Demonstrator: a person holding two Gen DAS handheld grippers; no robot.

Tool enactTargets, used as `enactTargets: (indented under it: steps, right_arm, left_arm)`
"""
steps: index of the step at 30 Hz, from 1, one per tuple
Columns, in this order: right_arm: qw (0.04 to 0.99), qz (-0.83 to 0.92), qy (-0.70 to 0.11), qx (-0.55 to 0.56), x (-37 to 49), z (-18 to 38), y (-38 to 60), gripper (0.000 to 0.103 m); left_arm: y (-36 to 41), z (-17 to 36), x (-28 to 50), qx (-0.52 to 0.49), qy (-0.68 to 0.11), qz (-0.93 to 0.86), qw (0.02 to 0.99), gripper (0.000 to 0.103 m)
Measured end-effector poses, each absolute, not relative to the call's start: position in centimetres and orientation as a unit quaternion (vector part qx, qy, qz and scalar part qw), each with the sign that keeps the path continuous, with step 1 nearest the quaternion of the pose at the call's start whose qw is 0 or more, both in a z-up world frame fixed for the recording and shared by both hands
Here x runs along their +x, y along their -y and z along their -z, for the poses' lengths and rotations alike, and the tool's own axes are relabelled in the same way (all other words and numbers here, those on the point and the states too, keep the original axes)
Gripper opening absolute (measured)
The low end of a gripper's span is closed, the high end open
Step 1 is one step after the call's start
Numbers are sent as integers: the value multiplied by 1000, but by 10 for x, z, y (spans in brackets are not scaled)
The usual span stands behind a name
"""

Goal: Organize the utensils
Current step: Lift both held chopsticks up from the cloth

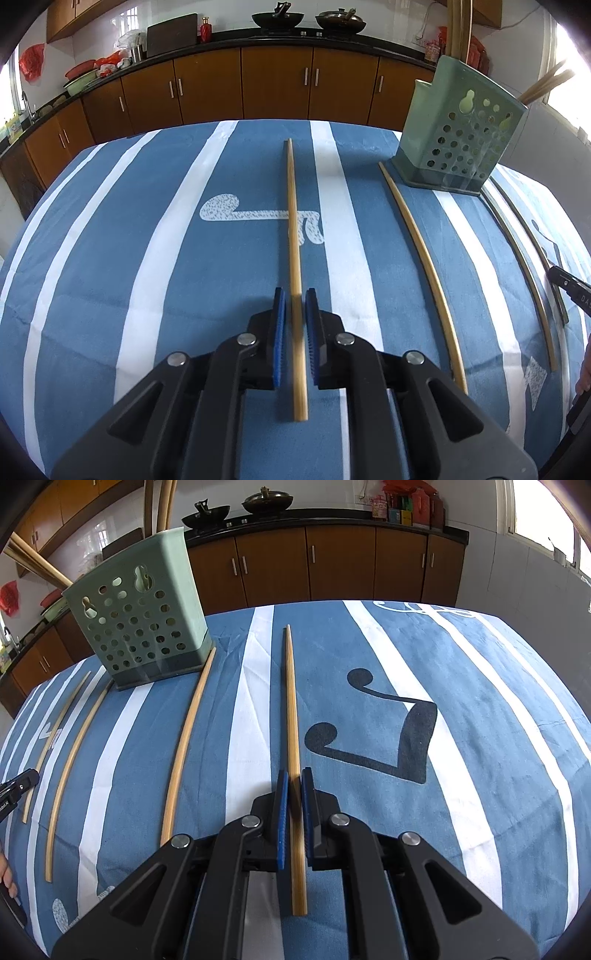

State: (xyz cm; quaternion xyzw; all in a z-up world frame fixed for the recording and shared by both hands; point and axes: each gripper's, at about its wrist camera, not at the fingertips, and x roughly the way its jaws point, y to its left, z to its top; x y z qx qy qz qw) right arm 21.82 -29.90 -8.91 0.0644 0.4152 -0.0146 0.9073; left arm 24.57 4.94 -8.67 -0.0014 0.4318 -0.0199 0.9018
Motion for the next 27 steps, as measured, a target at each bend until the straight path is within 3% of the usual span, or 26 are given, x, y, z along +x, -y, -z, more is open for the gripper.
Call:
enactTargets:
  steps: [14, 27]
  right_arm:
    - [916, 10, -397, 53, 197, 71, 301, 7]
    - [950, 17, -300, 81, 175, 4, 323, 7]
  left_arm:
    - [-53, 80, 228, 7, -440, 21, 898, 7]
    - [-68, -10, 206, -37, -336, 30, 941, 7]
